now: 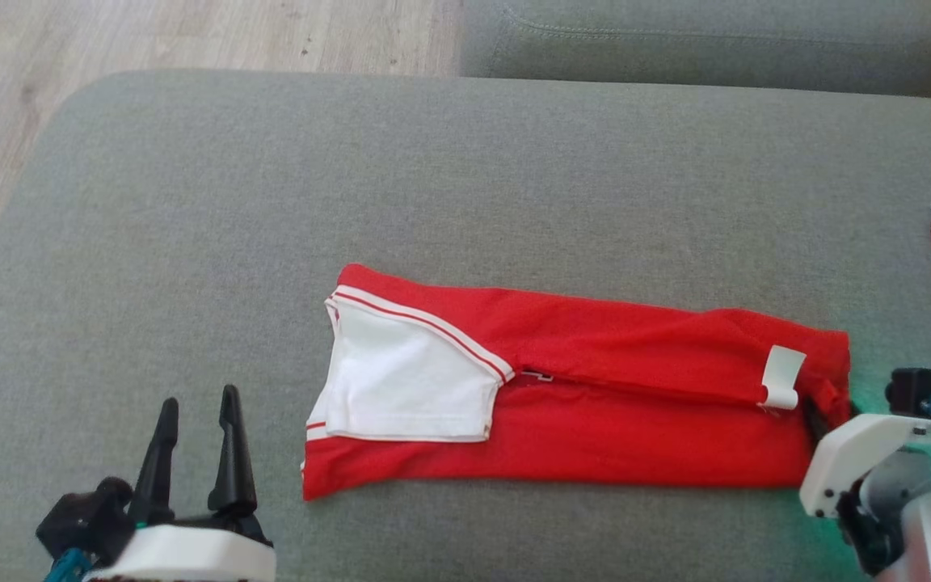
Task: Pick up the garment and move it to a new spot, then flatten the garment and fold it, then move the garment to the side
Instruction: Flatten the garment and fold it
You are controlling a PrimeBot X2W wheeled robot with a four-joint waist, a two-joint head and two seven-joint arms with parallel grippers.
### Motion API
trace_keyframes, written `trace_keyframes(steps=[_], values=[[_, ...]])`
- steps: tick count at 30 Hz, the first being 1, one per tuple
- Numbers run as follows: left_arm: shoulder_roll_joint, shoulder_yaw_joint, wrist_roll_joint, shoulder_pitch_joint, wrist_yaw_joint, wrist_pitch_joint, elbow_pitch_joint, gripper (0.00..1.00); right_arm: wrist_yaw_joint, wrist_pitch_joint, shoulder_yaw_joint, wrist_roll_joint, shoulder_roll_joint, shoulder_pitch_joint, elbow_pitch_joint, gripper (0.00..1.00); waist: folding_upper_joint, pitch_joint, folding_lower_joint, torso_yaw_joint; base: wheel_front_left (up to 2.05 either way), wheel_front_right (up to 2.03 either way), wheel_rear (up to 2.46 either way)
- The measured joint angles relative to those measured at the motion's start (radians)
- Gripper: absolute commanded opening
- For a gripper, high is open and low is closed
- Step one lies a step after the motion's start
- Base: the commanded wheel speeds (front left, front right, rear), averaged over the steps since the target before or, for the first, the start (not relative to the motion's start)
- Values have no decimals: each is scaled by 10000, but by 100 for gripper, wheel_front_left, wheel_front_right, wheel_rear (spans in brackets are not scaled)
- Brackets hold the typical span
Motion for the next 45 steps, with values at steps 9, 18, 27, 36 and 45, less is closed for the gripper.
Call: trace_keyframes(steps=[9,18,27,36,45], values=[[6,-75,90,16,115,0,-15,100,0,-115,40,163,63,-178,199,0,0,-249,0,-434,0,0,0],[-27,-221,253,14,146,0,84,100,0,491,-792,458,-945,-39,-1156,0,-1,-587,0,-1059,0,0,0],[-198,-380,253,33,98,0,389,100,0,1149,-464,1488,-560,677,-2938,0,0,-973,-1,-1330,0,0,0],[-238,-525,253,35,-35,4,514,100,0,2222,1728,2780,343,1080,-5208,0,-1,-1117,-1,-1131,0,0,0],[-280,-679,253,22,-79,98,596,100,0,1732,3902,4220,514,950,-4740,0,0,-1042,-1,-654,0,0,0]])
